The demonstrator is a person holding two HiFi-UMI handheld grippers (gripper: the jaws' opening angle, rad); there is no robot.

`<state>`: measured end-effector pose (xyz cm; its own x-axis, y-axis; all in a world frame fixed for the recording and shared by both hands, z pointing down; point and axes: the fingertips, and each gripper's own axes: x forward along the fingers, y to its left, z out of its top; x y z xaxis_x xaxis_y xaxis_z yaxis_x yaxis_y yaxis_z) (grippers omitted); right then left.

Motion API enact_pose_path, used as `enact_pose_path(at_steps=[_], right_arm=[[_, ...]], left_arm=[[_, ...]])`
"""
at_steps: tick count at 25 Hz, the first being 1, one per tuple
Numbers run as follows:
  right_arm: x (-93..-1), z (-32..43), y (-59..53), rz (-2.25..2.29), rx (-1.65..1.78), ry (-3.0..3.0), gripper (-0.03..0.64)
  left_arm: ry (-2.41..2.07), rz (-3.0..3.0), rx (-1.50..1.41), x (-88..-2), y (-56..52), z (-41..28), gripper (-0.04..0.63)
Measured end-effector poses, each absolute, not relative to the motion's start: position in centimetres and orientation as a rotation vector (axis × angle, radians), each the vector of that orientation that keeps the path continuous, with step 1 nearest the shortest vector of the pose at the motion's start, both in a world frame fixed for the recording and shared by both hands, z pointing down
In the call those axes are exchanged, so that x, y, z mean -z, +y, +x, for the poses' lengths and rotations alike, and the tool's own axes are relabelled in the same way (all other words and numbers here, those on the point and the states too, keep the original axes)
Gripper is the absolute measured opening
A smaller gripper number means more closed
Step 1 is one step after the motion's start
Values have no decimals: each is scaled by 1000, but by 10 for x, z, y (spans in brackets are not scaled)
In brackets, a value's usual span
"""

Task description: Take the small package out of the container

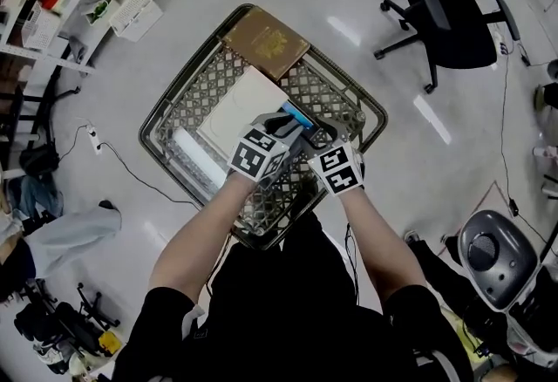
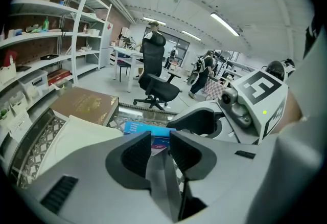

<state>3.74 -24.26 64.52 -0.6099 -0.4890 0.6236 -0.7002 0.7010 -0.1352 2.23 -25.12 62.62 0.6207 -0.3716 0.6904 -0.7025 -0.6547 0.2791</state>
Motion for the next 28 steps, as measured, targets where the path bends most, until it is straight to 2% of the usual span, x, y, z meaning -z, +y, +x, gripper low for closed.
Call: enact_pose_path(at_steps=[5, 9, 15, 20, 28], right_arm=[[-652, 28, -260, 922, -429, -2336, 204], [-654, 23, -268, 922, -357, -2328, 106], [-634, 26, -269, 915, -330, -2345, 100], [-584, 30, -266, 959, -312, -2392, 97], [-484, 10, -238, 1029, -210, -2501, 94]], left_arm=[[-863, 2308, -805, -624, -256, 22, 114], [-896, 2298, -811, -617, -253, 15, 114], [-990, 2276, -735, -586, -245, -12, 114], [-1055, 2306, -608, -534, -230, -40, 114], [-1083, 2377, -571, -466, -203, -91, 114]])
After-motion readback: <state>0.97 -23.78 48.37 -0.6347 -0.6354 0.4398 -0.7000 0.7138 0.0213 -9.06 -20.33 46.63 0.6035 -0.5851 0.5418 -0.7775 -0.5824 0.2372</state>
